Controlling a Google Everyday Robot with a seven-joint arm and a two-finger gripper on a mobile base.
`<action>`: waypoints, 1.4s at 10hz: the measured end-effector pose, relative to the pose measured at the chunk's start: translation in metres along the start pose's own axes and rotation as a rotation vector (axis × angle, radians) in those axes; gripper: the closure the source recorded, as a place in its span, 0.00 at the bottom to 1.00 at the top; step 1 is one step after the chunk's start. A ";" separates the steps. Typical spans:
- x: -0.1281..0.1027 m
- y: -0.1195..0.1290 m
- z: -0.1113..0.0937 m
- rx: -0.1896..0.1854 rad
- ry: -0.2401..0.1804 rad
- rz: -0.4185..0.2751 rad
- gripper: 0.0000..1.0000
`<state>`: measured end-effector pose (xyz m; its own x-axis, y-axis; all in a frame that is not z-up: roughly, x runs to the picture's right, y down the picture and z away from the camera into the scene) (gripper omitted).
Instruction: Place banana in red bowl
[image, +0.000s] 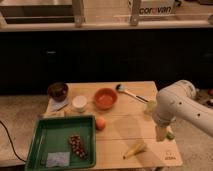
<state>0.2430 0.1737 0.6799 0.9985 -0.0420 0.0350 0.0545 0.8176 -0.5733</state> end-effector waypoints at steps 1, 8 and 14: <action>-0.005 0.001 0.005 -0.002 -0.009 -0.002 0.20; -0.044 0.029 0.034 -0.012 -0.059 0.007 0.20; -0.058 0.039 0.054 -0.019 -0.093 0.016 0.20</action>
<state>0.1874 0.2392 0.6993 0.9945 0.0250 0.1014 0.0398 0.8066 -0.5898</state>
